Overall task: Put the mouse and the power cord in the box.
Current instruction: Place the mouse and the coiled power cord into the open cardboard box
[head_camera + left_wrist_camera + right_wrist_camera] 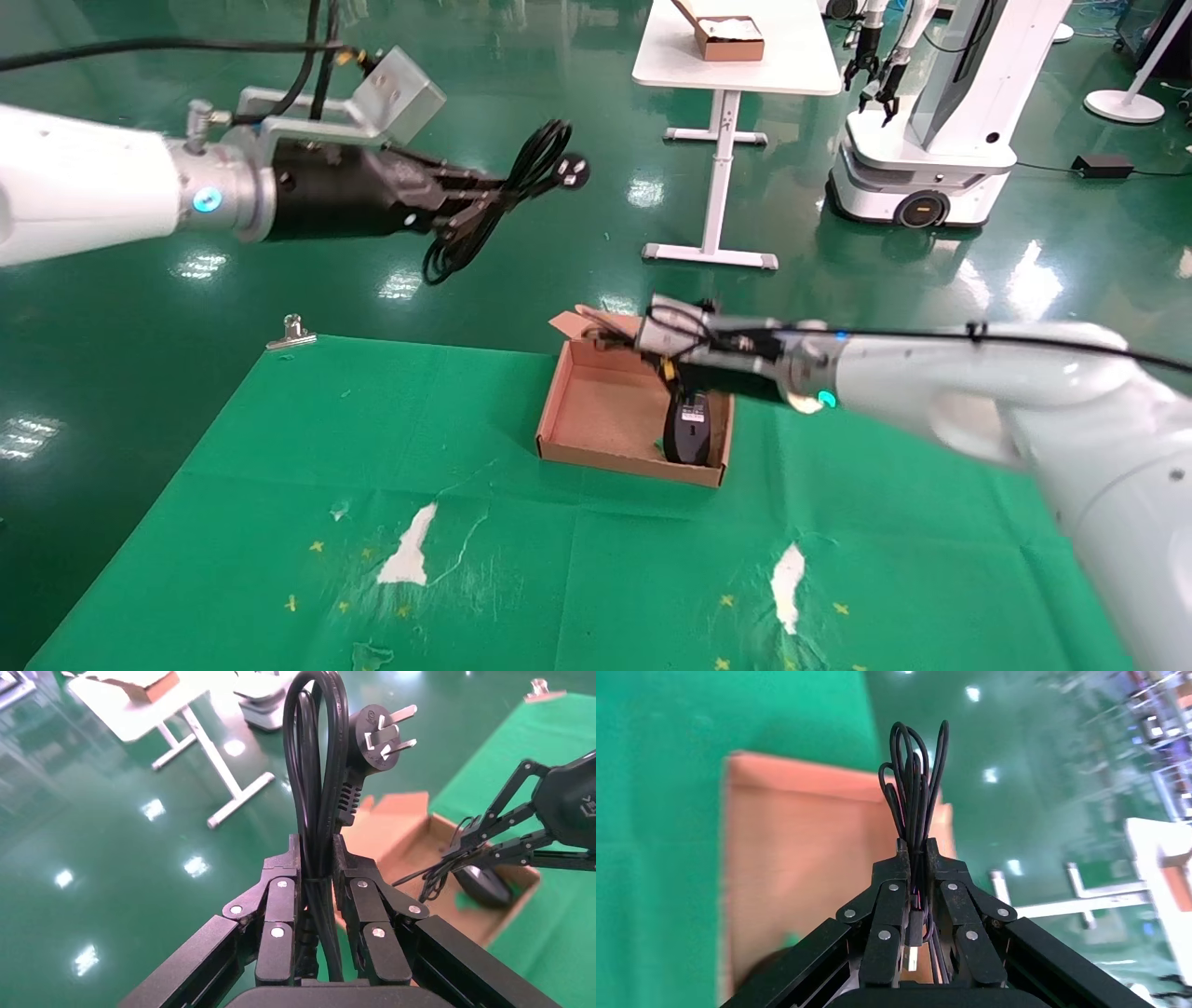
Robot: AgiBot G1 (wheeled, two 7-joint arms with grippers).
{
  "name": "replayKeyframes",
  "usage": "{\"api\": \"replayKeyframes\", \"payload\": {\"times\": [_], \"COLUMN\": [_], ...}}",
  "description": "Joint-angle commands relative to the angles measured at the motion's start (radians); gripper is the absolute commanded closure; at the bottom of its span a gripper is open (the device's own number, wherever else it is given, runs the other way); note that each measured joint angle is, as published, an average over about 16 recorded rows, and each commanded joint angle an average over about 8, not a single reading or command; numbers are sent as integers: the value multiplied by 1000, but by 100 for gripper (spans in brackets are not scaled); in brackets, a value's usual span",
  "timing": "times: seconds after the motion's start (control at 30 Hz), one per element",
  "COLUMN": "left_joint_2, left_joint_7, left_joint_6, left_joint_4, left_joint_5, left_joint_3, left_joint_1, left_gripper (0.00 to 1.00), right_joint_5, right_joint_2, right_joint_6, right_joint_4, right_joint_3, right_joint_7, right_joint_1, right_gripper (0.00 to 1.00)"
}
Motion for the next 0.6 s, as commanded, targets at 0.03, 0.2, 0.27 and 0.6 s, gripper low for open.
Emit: {"api": "replayKeyframes", "payload": {"times": [0.03, 0.2, 0.27, 0.6], "left_joint_2": [-12, -22, -24, 12], "left_joint_7": [4, 18, 22, 49], "left_joint_6": [22, 65, 74, 57], "left_joint_4": [3, 4, 5, -9], "left_joint_5": [6, 15, 19, 47], "left_joint_3": [4, 10, 13, 33], "left_joint_1": [3, 19, 24, 45], "left_gripper": [100, 100, 100, 100], "right_joint_5": [8, 18, 21, 48], "right_joint_2": [0, 1, 1, 14], "right_joint_6": [-4, -5, -1, 69], "right_joint_4": [10, 19, 21, -16], "right_joint_3": [-5, -23, -30, -40], "right_joint_7": [2, 12, 15, 19], "right_joint_1": [-24, -38, -38, -16], "right_gripper": [61, 1, 0, 0]}}
